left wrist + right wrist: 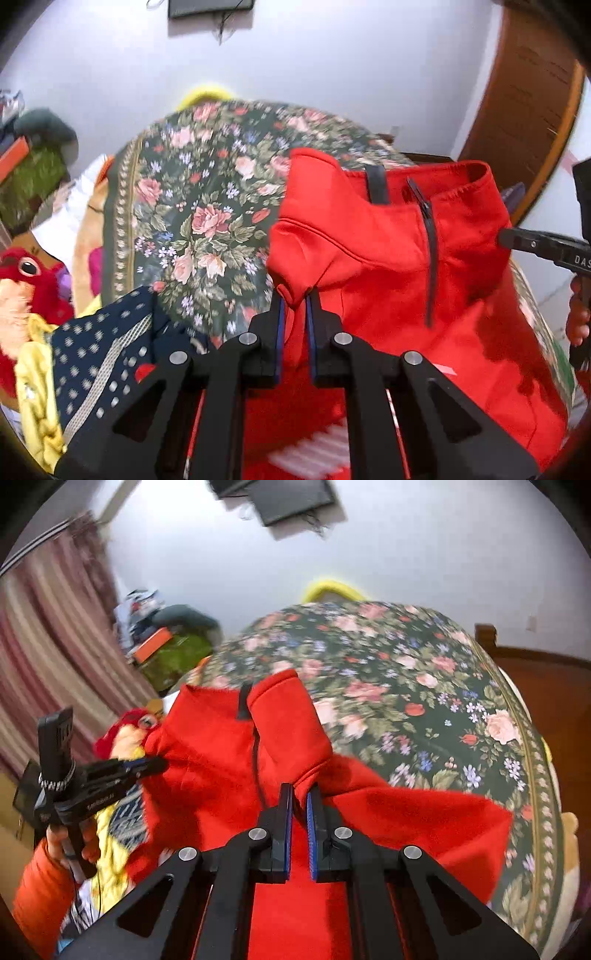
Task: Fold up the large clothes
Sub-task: 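Grasp the jacket hem with the left gripper while the right gripper grasps the hem too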
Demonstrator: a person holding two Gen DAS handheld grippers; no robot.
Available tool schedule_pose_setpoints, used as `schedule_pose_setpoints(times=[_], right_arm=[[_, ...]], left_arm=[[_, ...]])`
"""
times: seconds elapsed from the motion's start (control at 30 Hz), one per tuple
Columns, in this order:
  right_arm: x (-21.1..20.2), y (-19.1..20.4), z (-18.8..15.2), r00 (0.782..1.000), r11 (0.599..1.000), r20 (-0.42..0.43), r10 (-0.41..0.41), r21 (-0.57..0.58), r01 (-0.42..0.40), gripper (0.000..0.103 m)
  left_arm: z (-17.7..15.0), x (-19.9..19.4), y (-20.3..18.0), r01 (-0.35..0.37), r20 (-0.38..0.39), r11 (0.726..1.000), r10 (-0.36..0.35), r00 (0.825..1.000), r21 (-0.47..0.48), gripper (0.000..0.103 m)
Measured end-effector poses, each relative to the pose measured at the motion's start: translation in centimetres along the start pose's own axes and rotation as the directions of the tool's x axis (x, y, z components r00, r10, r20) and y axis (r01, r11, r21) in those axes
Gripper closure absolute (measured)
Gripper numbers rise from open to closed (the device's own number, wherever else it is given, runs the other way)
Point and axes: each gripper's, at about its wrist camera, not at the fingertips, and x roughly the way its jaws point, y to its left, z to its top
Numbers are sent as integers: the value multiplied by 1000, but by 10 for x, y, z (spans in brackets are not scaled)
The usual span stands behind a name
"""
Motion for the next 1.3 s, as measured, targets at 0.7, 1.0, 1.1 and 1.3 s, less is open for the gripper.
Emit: schedule_pose_setpoints(times=[0.7, 1.0, 1.1, 1.3], right_arm=[[-68, 29, -200, 981, 999, -189, -46, -16, 43, 99], [-111, 33, -176, 983, 983, -68, -173, -83, 167, 99], [-126, 26, -150, 965, 964, 26, -262, -47, 263, 99], [-97, -10, -103, 896, 896, -17, -444, -32, 444, 98]], left_arm=[[-207, -47, -47, -56, -258, 990, 89, 962, 130, 92], [-192, -83, -27, -126, -162, 990, 135, 978, 64, 56], [-168, -85, -22, -156, -102, 987, 158, 982, 27, 41], [-141, -53, 0, -159, -121, 983, 147, 982, -93, 37]])
